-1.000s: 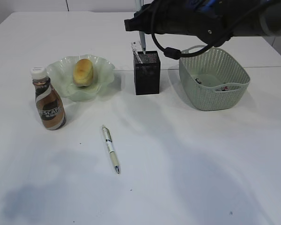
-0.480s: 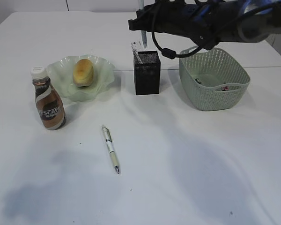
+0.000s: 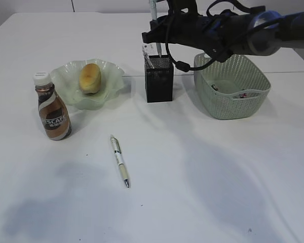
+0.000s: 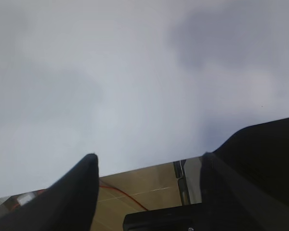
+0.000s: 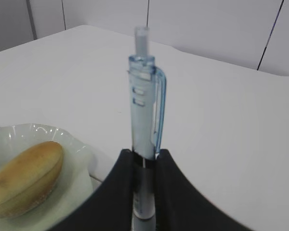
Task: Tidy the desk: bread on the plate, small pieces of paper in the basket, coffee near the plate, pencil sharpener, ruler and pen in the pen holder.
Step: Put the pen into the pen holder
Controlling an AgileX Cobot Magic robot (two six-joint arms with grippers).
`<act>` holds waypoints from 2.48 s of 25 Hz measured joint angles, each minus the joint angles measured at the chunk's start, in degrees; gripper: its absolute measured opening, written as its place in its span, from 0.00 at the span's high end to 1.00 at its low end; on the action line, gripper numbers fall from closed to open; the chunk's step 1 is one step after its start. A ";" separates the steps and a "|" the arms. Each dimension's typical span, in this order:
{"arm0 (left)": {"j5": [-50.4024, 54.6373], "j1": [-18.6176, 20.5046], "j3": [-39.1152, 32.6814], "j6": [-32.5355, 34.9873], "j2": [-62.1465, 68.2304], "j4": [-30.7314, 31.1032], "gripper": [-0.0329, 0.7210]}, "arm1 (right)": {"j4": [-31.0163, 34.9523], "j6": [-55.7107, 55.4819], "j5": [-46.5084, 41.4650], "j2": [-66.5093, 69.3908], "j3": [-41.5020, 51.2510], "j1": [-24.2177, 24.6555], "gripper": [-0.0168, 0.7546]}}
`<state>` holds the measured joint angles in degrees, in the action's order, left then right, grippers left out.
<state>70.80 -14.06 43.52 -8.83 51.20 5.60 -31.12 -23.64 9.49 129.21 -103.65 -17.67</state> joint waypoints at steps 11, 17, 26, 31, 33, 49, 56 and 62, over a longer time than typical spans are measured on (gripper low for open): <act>0.00 0.00 0.00 0.00 0.00 0.00 0.34 | 0.00 0.91 0.24 2.92 -1.11 0.53 0.87; 0.00 0.00 0.00 0.00 0.00 -0.16 0.34 | -0.08 1.04 0.24 2.92 -1.11 0.53 0.87; 0.00 0.00 0.00 0.00 0.00 -0.56 0.34 | -0.08 2.66 0.24 3.43 -1.20 0.53 0.87; 0.00 0.00 0.00 0.00 0.00 -0.56 0.34 | -0.12 3.38 0.58 4.73 -1.20 0.53 0.87; 0.00 0.00 0.00 0.00 0.00 -0.56 0.34 | -0.12 3.38 0.63 4.84 -1.20 0.53 0.87; 0.00 0.00 0.00 0.00 0.00 -1.02 0.34 | -0.12 3.51 1.13 6.00 -1.32 0.53 0.87; 0.00 0.00 0.00 0.00 0.00 -1.02 0.34 | -0.21 3.62 -0.66 6.71 -1.32 0.57 0.79; 0.00 0.00 0.00 -0.10 0.00 -1.02 0.34 | -0.21 3.62 -4.10 6.71 -1.32 0.57 0.59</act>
<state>70.80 -14.06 43.52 -8.93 51.20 4.58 -31.33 -20.02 5.40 135.91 -104.97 -17.10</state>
